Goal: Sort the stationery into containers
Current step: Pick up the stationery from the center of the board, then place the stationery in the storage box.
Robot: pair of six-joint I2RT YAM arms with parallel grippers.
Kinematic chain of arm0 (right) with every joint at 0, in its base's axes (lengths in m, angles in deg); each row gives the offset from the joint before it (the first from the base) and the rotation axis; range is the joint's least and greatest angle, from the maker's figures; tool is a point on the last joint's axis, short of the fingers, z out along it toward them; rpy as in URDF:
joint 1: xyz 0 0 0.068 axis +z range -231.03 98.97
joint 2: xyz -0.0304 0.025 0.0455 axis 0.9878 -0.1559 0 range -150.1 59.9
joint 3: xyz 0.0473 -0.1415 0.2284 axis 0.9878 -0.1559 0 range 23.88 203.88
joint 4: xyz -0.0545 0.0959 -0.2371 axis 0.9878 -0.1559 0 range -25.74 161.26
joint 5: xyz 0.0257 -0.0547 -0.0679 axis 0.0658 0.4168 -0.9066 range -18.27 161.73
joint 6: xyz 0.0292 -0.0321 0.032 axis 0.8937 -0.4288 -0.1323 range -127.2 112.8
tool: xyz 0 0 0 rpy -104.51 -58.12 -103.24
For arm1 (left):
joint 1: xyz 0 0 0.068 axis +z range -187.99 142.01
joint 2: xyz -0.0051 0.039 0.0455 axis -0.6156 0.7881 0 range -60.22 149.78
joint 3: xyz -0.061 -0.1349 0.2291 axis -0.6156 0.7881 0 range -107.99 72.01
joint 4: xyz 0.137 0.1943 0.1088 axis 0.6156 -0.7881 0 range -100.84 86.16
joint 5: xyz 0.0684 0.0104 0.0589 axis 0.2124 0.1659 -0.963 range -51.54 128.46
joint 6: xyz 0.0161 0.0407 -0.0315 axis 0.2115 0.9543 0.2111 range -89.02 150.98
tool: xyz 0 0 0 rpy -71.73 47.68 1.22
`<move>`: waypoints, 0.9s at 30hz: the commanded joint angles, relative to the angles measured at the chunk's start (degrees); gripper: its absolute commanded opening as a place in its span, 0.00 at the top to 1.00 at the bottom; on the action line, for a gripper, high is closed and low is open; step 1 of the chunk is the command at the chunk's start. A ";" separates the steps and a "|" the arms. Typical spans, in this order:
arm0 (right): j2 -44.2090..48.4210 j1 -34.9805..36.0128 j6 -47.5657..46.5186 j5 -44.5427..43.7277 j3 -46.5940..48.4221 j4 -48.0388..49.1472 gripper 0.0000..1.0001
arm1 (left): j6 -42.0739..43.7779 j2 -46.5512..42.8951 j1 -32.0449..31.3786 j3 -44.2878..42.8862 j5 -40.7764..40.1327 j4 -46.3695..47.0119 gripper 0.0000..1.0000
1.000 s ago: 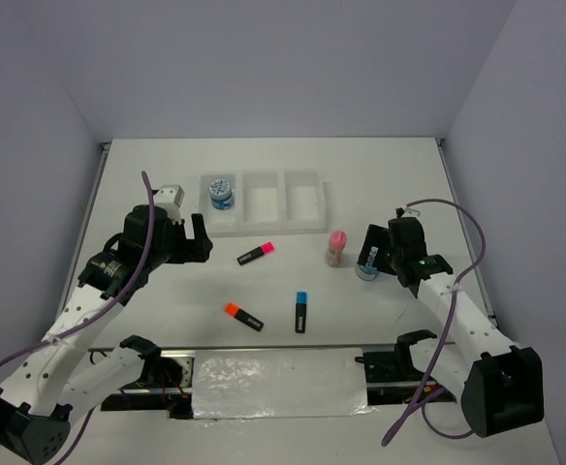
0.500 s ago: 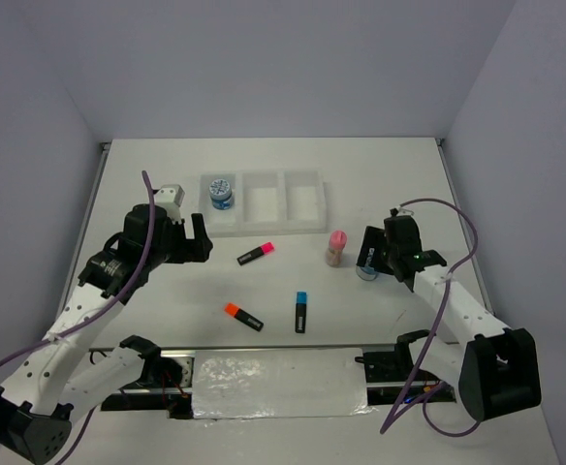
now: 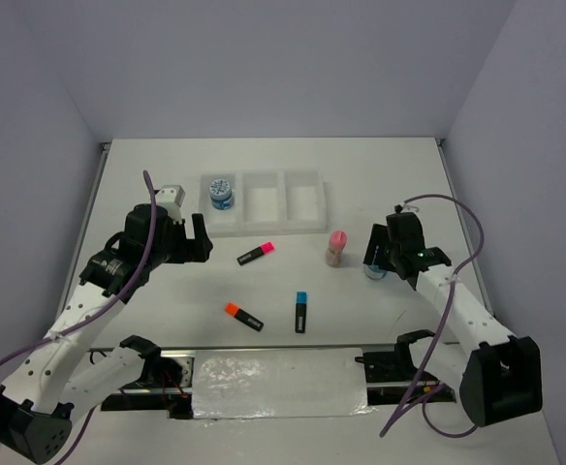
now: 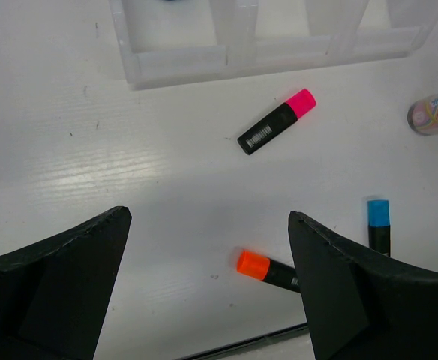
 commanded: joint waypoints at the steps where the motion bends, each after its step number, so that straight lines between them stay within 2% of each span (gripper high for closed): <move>1: 8.13 0.25 1.57 -6.26 6.49 -3.41 1.00 | 0.65 -0.34 0.33 0.18 0.00 1.94 0.01; 5: 13.50 0.16 1.14 -9.52 12.73 -8.07 1.00 | 0.04 -0.95 0.33 0.09 -1.75 1.59 0.01; 8: 11.76 0.42 0.61 -9.17 19.14 -11.24 1.00 | -0.84 -1.92 0.33 -0.09 -3.77 0.97 0.01; 13: 7.54 4.27 0.96 -3.55 28.55 -9.58 1.00 | -5.31 -4.29 1.12 -0.88 -15.62 -2.45 0.01; 15: 2.89 9.46 0.70 -1.10 33.54 -7.03 1.00 | -7.51 -6.05 2.00 -1.14 -20.27 -3.51 0.01; 16: 0.78 11.04 0.70 3.00 35.66 -6.15 1.00 | -8.13 -6.66 2.44 -1.23 -21.34 -3.95 0.01; 17: -4.20 15.14 0.78 4.18 37.94 -5.62 1.00 | -8.92 -7.89 3.40 -1.32 -22.22 -4.47 0.01; 20: -14.74 23.94 1.22 3.13 45.95 -1.85 1.00 | -10.67 -10.35 5.51 -1.67 -26.35 -5.88 0.01; 22: -23.35 26.51 2.36 5.40 51.22 1.13 1.00 | -11.82 -11.50 6.48 -1.67 -28.72 -6.41 0.01; 27: -36.13 31.87 5.35 5.60 58.79 9.66 1.00 | -10.86 -13.44 8.07 -1.05 -28.30 -5.01 0.00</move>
